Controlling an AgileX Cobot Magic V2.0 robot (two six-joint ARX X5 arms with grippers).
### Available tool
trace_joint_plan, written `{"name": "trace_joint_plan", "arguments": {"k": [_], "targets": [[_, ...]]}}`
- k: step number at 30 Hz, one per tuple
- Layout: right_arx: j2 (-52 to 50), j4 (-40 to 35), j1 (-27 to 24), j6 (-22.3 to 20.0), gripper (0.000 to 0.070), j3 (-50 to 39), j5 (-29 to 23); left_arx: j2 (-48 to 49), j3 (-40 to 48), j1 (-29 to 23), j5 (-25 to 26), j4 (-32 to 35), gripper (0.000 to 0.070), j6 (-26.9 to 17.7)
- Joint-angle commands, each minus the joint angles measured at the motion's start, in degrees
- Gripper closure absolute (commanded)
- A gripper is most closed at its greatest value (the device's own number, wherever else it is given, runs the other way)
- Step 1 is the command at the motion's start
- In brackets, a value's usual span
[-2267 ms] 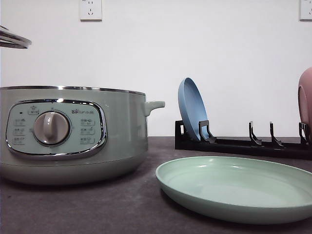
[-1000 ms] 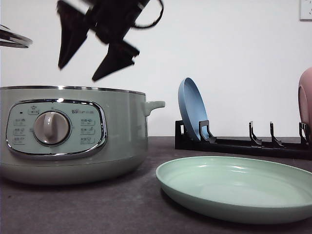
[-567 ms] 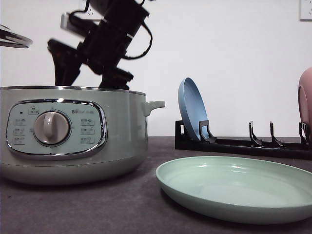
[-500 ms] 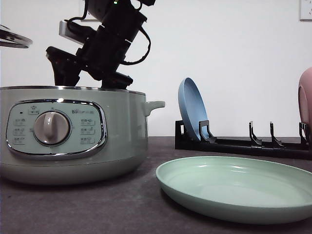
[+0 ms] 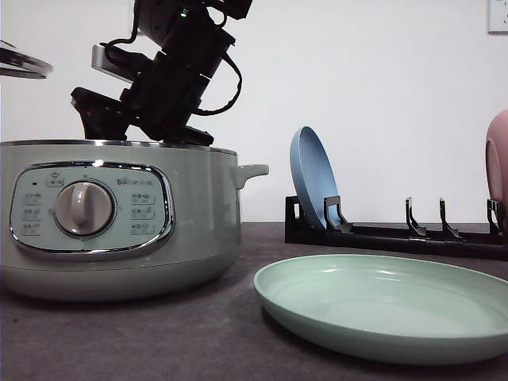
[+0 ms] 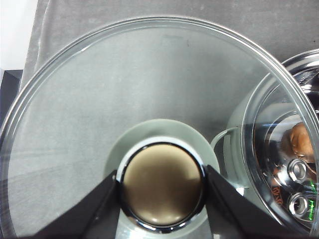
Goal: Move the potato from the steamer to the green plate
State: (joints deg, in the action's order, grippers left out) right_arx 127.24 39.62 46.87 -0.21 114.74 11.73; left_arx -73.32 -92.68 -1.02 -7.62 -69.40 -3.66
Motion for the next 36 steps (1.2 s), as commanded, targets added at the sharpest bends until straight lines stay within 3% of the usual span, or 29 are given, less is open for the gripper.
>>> {"name": "trace_joint_plan", "arguments": {"k": [1, 19, 27, 36], "targets": [[1.8, -0.5, 0.6, -0.7, 0.0202, 1.6, -0.3, 0.6, -1.6, -0.2, -0.3, 1.7, 0.0699, 0.3], [4.2, 0.1, 1.0, -0.6, 0.0211, 1.6, -1.3, 0.6, -1.6, -0.2, -0.3, 1.7, 0.0699, 0.3], [4.1, 0.0, 1.0, -0.5, 0.048, 1.7, -1.2, 0.6, -1.6, -0.2, -0.3, 1.7, 0.0699, 0.3], [-0.9, 1.7, 0.0, -0.6, 0.05, 2.1, -0.5, 0.6, -1.6, -0.1, -0.3, 1.7, 0.0699, 0.3]]}}
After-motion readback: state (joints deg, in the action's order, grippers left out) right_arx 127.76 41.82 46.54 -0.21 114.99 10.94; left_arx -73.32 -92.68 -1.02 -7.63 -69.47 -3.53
